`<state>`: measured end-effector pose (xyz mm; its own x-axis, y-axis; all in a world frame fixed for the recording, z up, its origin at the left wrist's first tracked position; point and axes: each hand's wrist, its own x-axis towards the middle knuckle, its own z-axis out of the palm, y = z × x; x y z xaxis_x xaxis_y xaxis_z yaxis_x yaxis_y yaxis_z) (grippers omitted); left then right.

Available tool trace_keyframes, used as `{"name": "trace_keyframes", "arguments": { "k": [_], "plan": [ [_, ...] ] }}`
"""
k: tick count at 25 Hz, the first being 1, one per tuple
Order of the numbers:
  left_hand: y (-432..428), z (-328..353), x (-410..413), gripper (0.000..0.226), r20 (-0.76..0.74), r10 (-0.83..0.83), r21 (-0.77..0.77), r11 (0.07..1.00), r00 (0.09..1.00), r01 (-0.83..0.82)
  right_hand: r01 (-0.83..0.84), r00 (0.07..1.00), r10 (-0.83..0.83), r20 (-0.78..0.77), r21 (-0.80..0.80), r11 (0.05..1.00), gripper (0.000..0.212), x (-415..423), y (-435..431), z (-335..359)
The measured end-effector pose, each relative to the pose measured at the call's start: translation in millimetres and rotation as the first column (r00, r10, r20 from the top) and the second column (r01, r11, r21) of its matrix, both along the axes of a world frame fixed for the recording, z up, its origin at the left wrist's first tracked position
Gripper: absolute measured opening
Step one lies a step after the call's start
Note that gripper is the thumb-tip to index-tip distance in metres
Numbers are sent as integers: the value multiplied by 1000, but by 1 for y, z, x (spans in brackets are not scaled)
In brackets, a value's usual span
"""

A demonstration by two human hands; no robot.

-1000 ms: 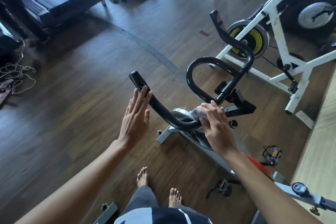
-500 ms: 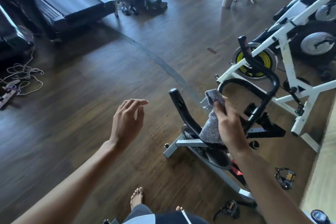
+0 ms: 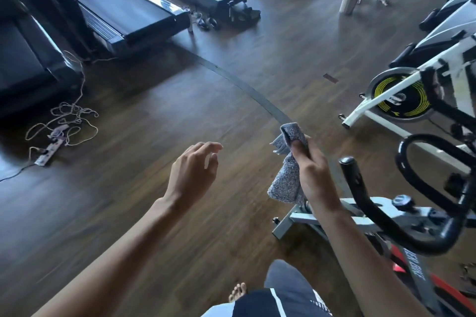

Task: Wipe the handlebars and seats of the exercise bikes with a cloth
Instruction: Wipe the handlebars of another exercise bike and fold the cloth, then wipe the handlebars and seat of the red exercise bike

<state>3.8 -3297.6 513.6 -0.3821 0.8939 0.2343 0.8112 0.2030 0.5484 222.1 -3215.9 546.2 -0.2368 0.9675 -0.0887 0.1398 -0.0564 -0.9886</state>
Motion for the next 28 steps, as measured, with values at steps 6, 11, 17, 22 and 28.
{"name": "trace_keyframes", "arguments": {
  "k": [6, 11, 17, 22, 28],
  "plan": [
    [69, -7, -45, 25, 24, -43, -40, 998, 999, 44, 72, 997, -72, 10, -137, 988, 16, -58, 50, -40],
    [173, -14, -82, 27, 22, -133, -75, 988, 991, 135, 173, 983, -181, -37, -169, 970, 17, -98, 142, -64],
    [320, -6, -106, 27, 21, -312, -102, 944, 950, 313, 357, 919, -381, -97, -202, 912, 15, -133, 258, -61],
    [425, -1, -81, 27, 44, -537, -88, 838, 843, 539, 562, 810, -582, -69, -194, 804, 17, -115, 314, -48],
    [531, -10, -6, 27, 77, -838, -86, 534, 540, 841, 849, 516, -857, 0, -137, 511, 15, -71, 347, -46]
  ]
}}
